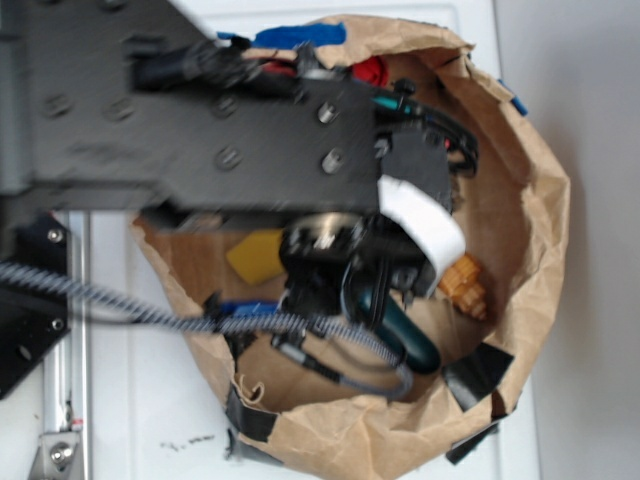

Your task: Grab the plastic pickle.

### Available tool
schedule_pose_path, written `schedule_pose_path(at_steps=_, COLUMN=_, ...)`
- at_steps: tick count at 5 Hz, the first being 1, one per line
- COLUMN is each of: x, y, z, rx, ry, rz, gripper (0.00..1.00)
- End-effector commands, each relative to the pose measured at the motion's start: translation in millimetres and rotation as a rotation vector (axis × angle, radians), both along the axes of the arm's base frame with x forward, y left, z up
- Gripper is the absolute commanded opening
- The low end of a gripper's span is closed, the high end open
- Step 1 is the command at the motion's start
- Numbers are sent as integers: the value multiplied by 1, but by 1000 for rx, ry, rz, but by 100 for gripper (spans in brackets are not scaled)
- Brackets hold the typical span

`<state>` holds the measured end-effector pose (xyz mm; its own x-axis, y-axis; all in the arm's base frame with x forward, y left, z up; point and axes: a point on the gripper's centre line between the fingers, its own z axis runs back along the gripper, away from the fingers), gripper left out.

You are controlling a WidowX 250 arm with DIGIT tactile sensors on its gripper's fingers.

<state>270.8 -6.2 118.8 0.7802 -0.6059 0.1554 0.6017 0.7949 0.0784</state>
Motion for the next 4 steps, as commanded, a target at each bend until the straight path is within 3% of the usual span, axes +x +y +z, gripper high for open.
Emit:
schedule_pose_path(at_steps=1, x=-2, y=-23, z=-21, rx=102, ry=6, rz=-62, gripper=100)
schedule_pose_path(at_steps=2, x=-7, y=-49, z=-34, rx=126, ry=14, rz=-154, gripper=100)
schedule_pose_path(at_steps=3, x=0, y=-63, z=-38, rx=70, ry=-7, rz=-180, gripper=100)
schedule_pose_path(at_steps=4, x=4, y=-64, z=-34, rx=62, ry=-24, rz=-178, gripper=100)
